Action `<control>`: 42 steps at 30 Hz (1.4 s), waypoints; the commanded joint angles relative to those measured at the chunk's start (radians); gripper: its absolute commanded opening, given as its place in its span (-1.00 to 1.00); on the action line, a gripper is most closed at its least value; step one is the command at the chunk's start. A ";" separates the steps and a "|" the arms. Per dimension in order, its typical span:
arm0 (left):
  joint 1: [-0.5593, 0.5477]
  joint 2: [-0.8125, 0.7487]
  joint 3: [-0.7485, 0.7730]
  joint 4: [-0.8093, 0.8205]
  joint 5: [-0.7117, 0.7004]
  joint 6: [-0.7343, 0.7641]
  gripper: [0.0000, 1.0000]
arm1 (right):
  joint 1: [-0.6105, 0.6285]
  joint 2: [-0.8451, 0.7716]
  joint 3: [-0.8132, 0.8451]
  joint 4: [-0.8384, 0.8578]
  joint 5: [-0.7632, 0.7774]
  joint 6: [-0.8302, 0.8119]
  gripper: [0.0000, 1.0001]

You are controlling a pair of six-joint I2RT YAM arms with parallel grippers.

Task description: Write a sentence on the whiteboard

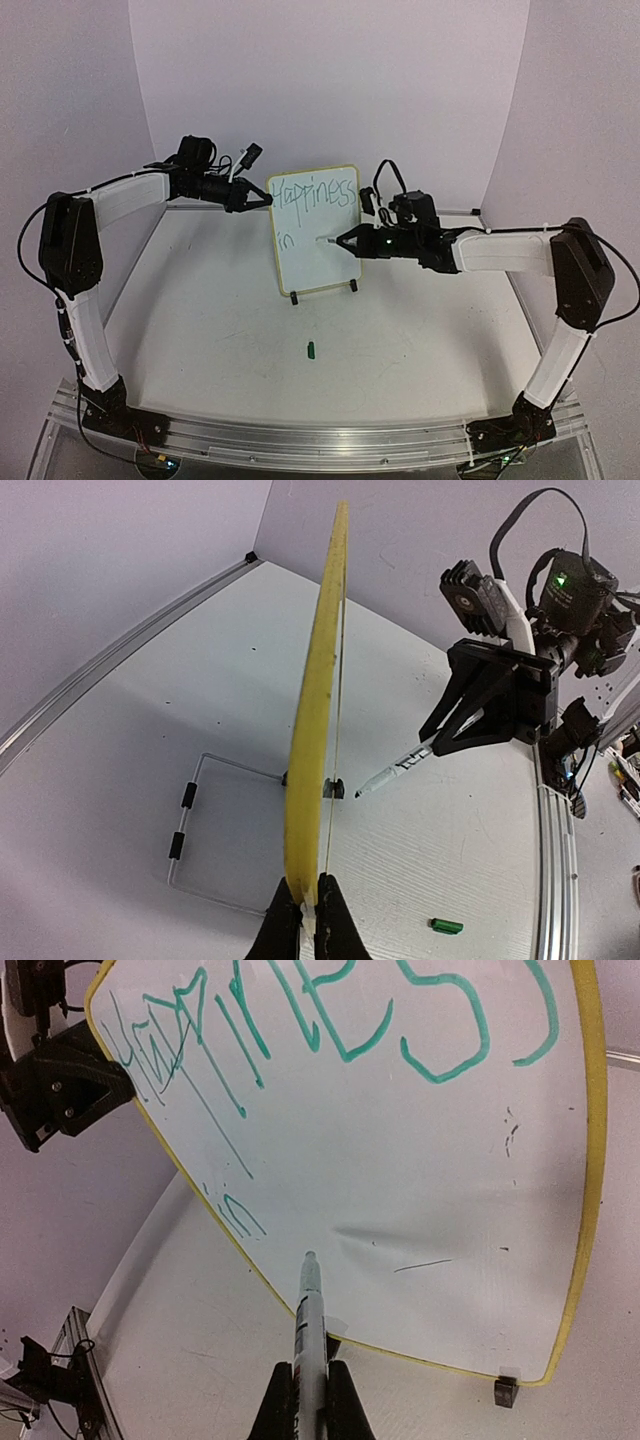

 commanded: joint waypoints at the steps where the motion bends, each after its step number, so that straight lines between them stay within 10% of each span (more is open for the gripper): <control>1: -0.037 0.029 -0.046 -0.128 -0.046 0.021 -1.00 | 0.004 0.040 0.055 0.064 -0.034 0.018 -1.00; 42: -0.046 0.037 -0.038 -0.138 -0.050 0.027 -1.00 | 0.004 0.086 0.049 0.066 0.033 0.035 -1.00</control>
